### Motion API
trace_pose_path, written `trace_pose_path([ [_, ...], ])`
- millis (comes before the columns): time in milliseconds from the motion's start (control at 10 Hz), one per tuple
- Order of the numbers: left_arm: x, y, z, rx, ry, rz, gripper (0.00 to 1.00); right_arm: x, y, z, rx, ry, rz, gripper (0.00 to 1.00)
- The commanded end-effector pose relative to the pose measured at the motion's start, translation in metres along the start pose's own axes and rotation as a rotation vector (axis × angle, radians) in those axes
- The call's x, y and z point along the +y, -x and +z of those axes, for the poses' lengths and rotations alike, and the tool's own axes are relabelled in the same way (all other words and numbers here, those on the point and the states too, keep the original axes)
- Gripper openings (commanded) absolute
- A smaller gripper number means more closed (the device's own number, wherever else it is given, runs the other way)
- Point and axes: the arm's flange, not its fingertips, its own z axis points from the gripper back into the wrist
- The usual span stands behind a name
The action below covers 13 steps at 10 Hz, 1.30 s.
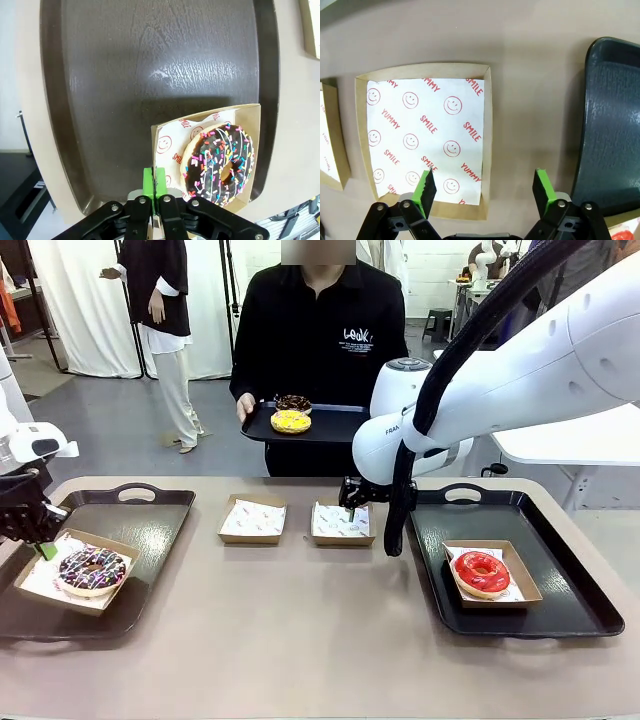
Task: Individually package the donuts and arrange them on the tray.
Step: Place the picked Paper togo box on the Handle tray while simultaneously picking up another Paper togo box from the table with the other hand.
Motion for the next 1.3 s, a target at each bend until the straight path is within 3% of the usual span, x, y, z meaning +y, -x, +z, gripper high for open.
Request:
trace_pose_path([
  [0,-0.006,-0.005,-0.008,0.000,-0.041,0.015,0.01,0.004,-0.006,-0.006,0.012,-0.024,-0.015,1.00],
  [1200,-0.014,-0.007,-0.023,0.006,-0.102,0.069,0.01,0.004,-0.009,-0.009,0.005,-0.044,-0.015,1.00],
])
